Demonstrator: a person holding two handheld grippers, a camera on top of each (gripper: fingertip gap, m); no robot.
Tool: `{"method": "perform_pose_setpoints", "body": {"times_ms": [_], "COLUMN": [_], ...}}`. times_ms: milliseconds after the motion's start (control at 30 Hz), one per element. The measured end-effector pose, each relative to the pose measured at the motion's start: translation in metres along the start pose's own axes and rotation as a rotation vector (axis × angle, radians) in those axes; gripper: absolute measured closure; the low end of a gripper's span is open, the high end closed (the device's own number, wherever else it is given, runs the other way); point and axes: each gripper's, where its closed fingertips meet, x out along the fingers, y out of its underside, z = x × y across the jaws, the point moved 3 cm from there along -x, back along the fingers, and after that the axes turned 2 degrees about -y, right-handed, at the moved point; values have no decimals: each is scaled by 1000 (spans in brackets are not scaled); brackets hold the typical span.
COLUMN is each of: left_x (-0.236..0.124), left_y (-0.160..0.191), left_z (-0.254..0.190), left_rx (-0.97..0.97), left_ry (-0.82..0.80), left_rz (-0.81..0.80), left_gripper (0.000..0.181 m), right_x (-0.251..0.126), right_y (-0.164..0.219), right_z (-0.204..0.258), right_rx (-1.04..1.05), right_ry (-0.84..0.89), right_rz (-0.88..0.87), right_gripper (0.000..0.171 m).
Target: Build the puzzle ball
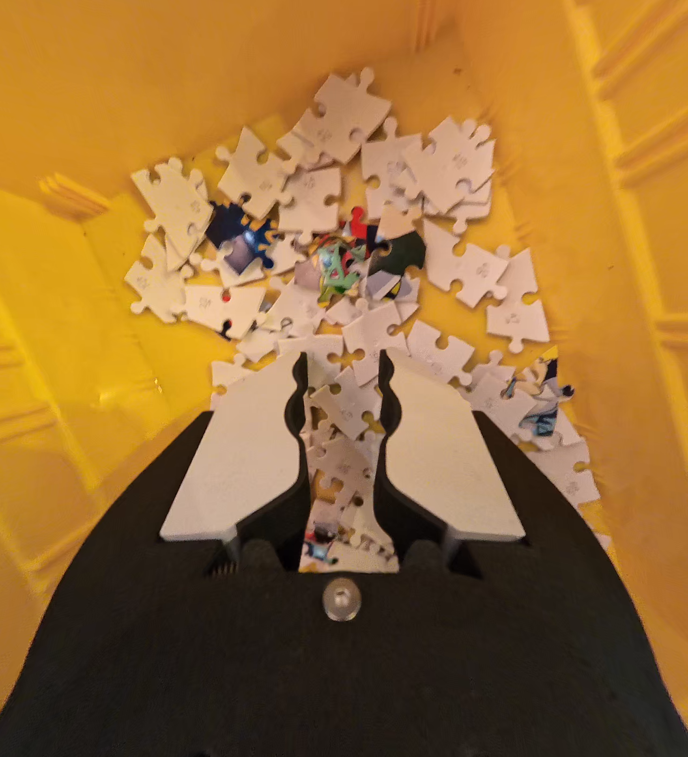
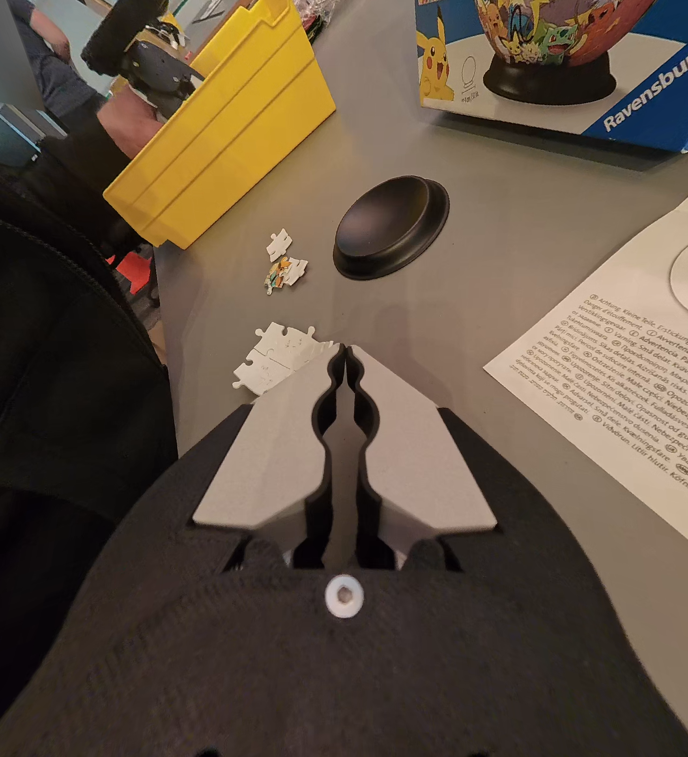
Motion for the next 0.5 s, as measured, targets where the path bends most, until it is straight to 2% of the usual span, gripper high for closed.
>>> {"method": "perform_pose_setpoints", "body": {"times_ms": [133, 333, 500], "left_x": [-8, -19, -19], "left_y": [13, -1, 3], "left_z": [17, 12, 1], "left_rx": [-22, 53, 151], "left_ry": [-77, -48, -14], "left_rz": [61, -12, 8], "left_gripper": [144, 148, 152], "right_x": [0, -1, -1], "right_y": [0, -1, -1], "right_z": [0, 1, 1], "right_rx": [1, -3, -4], "right_ry": [-6, -7, -9], "right_rz": [-3, -11, -14], "right_gripper": [171, 171, 171]}}
